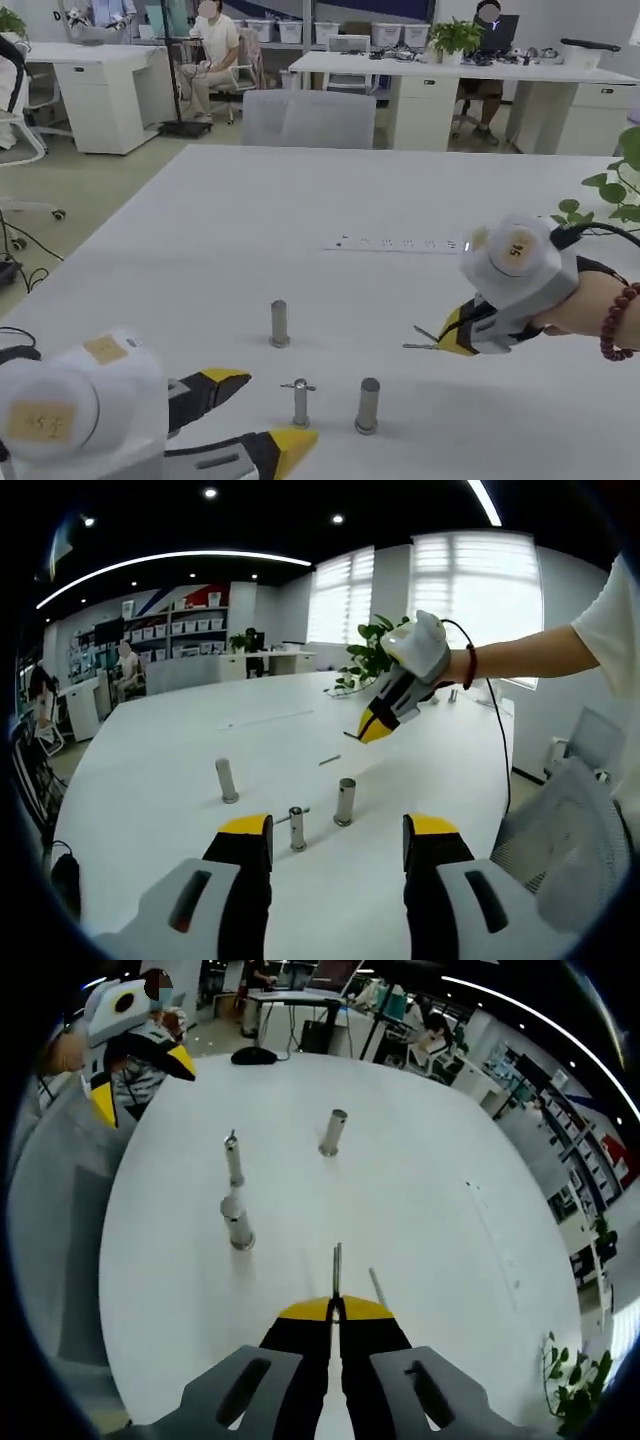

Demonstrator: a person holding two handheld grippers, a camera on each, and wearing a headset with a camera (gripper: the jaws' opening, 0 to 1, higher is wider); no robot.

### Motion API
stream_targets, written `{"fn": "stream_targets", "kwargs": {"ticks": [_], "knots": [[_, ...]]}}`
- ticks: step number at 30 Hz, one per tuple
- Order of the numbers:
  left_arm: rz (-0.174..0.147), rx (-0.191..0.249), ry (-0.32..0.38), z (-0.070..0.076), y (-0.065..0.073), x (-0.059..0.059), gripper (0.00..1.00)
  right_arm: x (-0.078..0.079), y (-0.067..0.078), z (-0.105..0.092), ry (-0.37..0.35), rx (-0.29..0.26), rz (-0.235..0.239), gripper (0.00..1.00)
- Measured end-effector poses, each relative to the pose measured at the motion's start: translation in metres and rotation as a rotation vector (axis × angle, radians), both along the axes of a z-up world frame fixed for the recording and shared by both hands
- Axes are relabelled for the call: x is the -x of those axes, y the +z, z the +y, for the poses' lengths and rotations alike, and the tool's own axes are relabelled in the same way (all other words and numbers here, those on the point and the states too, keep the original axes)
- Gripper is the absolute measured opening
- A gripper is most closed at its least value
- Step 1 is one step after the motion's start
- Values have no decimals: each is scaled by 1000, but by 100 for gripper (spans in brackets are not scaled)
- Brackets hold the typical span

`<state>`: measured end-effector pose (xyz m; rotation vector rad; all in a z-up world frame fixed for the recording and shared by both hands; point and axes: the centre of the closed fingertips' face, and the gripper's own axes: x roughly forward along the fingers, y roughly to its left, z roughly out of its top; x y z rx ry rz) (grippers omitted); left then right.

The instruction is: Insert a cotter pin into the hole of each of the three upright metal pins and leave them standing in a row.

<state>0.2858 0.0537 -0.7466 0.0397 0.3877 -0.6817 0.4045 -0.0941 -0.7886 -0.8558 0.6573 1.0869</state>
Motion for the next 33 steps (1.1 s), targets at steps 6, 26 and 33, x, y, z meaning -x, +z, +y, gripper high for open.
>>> {"fn": "stream_targets", "kwargs": {"ticks": [6,26,33], "knots": [[-2,0,-26,-8,6,-3,47,20,14,12,40,-34,-28,3],[87,111,-106,-47,12,-5,34,78,30,39,165,-81,-65,3],[136,166,-100,-52,11,-5,29,91,27,51,220,-75,-75,3]]}}
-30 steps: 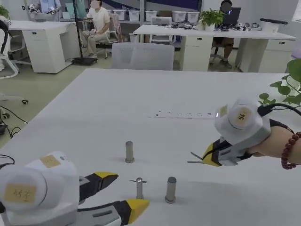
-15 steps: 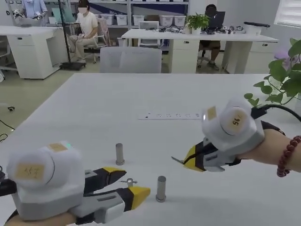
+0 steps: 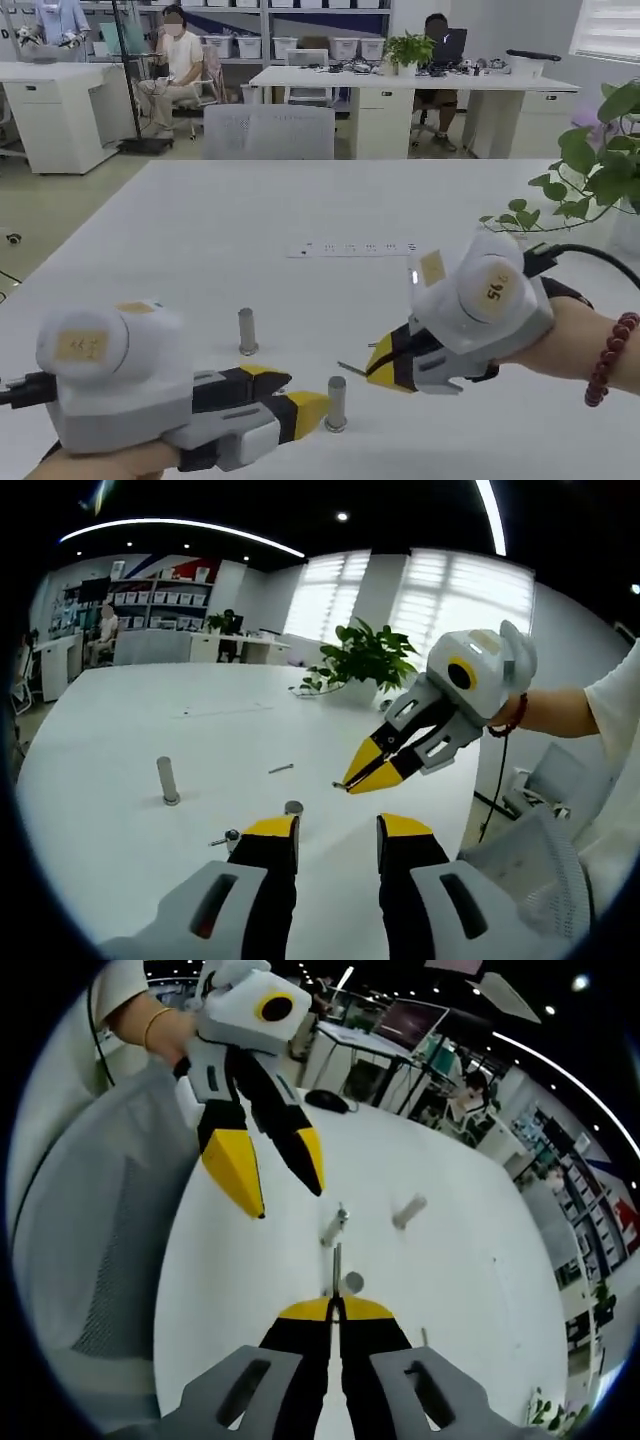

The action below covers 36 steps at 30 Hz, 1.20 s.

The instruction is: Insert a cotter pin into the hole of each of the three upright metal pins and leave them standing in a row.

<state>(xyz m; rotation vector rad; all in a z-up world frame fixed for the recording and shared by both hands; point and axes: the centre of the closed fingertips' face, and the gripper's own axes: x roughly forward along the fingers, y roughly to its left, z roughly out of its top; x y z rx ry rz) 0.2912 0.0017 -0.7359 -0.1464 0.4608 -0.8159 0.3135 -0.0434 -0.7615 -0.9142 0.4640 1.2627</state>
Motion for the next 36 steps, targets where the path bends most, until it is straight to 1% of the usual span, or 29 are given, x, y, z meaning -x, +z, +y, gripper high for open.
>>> {"fn": "stream_targets", "kwargs": {"ticks": [3,5,6,8,14,18,21,22,25,27,30,36], "knots": [[23,18,1,-2,-2,0,27,4,0,5,17,-2,-2,3],[32,31,2,-3,-3,0,27,8,1,9,33,-2,-5,3],[42,40,3,-4,-4,0,26,10,2,12,48,-7,-10,3],[53,51,4,-5,-4,1,25,12,1,13,55,-7,-8,3],[86,75,8,-7,-6,2,19,19,2,19,97,2,-24,3],[113,110,14,-7,-6,3,14,23,2,22,119,9,-31,3],[125,115,13,-8,-7,4,12,26,1,25,137,16,-33,3],[136,120,14,-8,-8,5,10,27,1,26,142,18,-37,3],[149,129,21,-7,-9,5,7,30,-1,27,161,27,-41,3],[172,141,32,-7,-11,6,4,32,-2,28,170,33,-39,3],[174,135,33,-6,-14,6,2,33,-4,28,176,40,-44,3],[196,132,32,-5,-17,10,1,36,-5,30,182,43,-42,3]]}}
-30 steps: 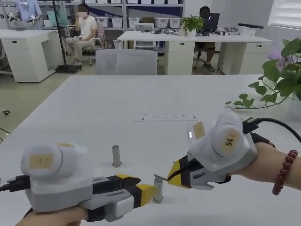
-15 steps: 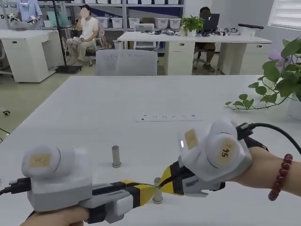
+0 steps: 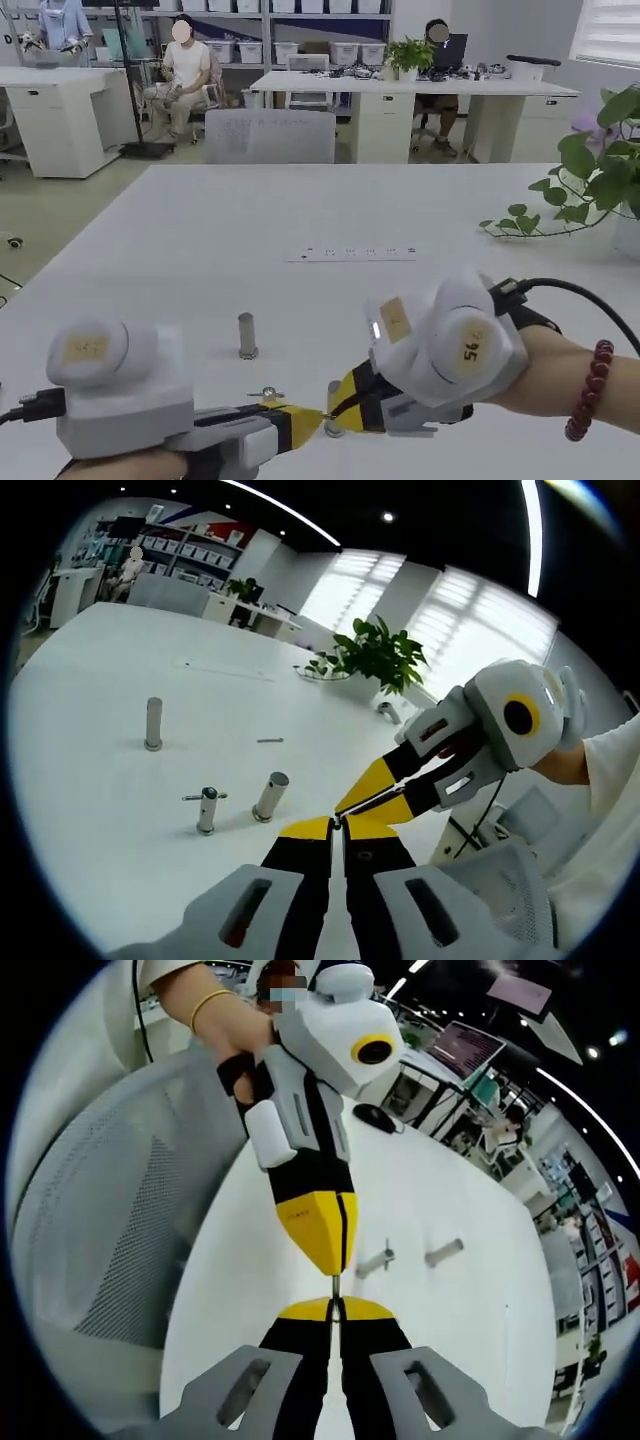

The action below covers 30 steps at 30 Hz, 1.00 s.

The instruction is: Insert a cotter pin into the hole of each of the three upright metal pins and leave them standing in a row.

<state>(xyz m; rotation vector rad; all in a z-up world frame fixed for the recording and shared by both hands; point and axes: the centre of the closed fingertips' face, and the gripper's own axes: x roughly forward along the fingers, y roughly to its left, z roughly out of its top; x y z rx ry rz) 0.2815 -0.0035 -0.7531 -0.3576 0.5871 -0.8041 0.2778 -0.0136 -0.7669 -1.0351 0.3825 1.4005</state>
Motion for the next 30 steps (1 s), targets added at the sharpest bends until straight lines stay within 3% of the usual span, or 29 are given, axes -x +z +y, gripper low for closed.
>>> {"fn": "stream_targets", "kwargs": {"ticks": [4,19,23,30], "knots": [[32,16,0,1,-2,2,1,1,-1,1,2,2,1,3],[12,24,3,2,2,3,0,1,1,3,-13,-26,2,5],[-3,11,-10,1,2,2,0,0,0,1,-45,-49,46,8],[-44,-48,-41,2,-3,4,0,0,1,-5,-121,-102,170,12]]}}
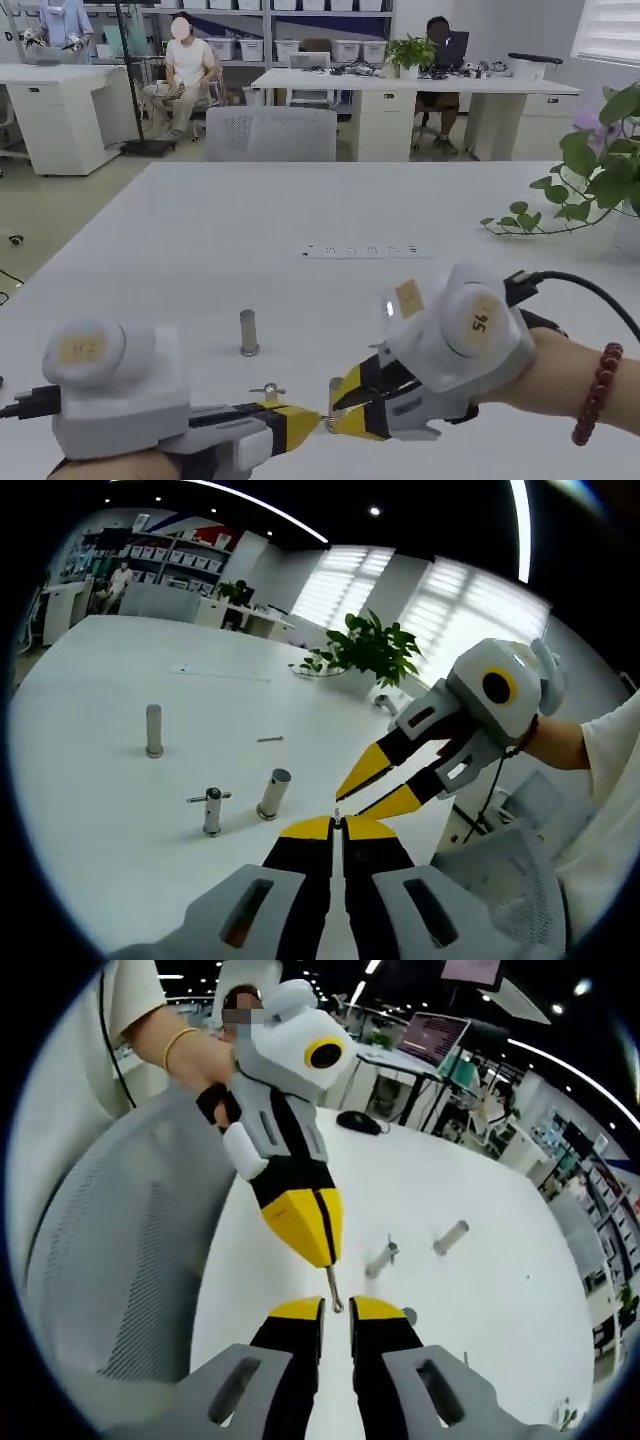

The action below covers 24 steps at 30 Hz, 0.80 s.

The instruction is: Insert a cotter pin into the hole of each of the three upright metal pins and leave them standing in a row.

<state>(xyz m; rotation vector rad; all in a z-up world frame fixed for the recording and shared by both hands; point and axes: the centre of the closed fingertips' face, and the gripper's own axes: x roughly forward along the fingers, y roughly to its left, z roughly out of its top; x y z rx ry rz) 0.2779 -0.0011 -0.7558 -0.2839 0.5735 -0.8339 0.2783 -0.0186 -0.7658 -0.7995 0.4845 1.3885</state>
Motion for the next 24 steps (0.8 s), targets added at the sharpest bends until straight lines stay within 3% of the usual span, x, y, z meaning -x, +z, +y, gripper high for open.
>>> {"fn": "stream_targets", "kwargs": {"ticks": [4,12,24], "knots": [[-28,-15,-32,-1,0,3,0,3,4,-1,-64,-74,140,15],[-58,-34,-103,-6,1,11,0,6,8,-13,-81,-119,272,17],[-100,-83,-221,-14,-4,28,0,28,-2,-21,-7,-97,375,18]]}}
